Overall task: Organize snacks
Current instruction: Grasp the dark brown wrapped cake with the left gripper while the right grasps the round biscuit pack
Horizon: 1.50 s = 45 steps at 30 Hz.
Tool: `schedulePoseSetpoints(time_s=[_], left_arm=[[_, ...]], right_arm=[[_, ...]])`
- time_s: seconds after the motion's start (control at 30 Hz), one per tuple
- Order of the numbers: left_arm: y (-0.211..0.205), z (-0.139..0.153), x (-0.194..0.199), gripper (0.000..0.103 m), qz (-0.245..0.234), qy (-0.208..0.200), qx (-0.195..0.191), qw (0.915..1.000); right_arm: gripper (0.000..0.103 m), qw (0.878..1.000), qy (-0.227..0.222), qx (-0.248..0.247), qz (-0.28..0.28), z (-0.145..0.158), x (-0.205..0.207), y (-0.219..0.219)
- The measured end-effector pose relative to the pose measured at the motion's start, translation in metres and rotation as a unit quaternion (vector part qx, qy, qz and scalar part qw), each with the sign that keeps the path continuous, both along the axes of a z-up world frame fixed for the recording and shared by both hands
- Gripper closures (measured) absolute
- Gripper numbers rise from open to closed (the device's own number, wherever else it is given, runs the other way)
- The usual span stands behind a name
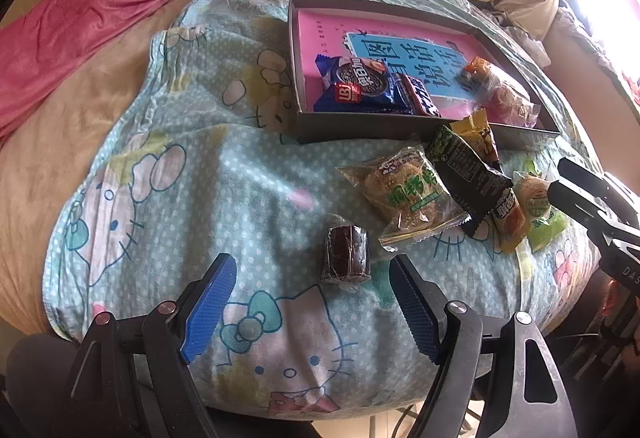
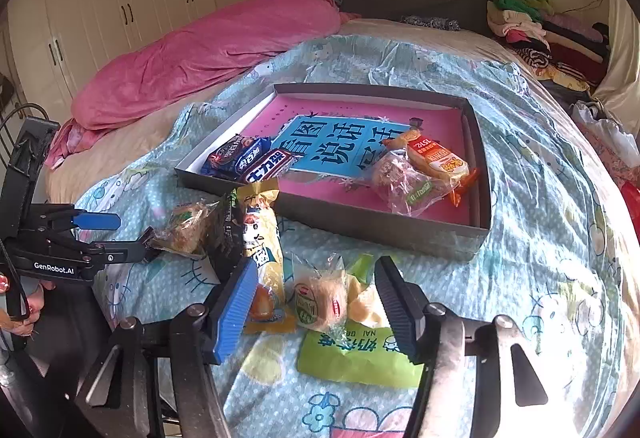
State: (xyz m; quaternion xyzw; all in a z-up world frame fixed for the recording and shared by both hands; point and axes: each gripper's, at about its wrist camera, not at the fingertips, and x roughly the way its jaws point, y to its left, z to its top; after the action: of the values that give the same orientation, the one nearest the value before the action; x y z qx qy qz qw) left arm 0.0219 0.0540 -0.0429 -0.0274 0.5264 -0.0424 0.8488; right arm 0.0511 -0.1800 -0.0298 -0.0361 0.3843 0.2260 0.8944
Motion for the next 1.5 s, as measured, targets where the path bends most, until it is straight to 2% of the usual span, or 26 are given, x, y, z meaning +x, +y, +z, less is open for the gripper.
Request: schedulePoseSetpoints(time_s=[0.33, 0.57, 0.77, 1.1, 1.33, 1.47, 1.5], left_arm=[[-0.008, -0.012, 0.004, 0.052, -0.018, 0.016, -0.030, 0.9993], [-0.011, -0.016, 0.004, 0.055, -0.023, 0.019, -0.033, 0.9990], [-0.010, -0.017, 0.006, 0.055, -0.021, 0.022, -0.036, 0.9989], [-0.011, -0.021, 0.012, 0.055, -0.018, 0.024, -0.035, 0.9989], [-0.011, -0.024, 0.015, 0.055, -0.014, 0.023, -0.037, 0.9990], [-0.011, -0.024, 0.017, 0.056, -0.012, 0.021, -0.038, 0.9990], [-0.010, -0.024, 0.018, 0.061, -0.011, 0.020, -0.039, 0.9990]], right_arm=[[0.061, 0.999, 0.028, -0.003, 0.019, -0.014, 0.006, 0.005], [0.064, 0.999, 0.027, -0.011, 0.040, -0.017, 0.004, 0.014], [0.064, 0.999, 0.035, -0.028, 0.027, -0.023, 0.010, 0.012], [0.066, 0.994, 0.003, -0.105, 0.037, -0.030, 0.007, 0.030], [0.068, 0.974, -0.048, -0.212, 0.069, -0.044, 0.005, 0.059], [0.070, 0.975, -0.043, -0.206, 0.069, -0.043, 0.008, 0.055], [0.070, 0.977, -0.041, -0.199, 0.068, -0.042, 0.009, 0.054]])
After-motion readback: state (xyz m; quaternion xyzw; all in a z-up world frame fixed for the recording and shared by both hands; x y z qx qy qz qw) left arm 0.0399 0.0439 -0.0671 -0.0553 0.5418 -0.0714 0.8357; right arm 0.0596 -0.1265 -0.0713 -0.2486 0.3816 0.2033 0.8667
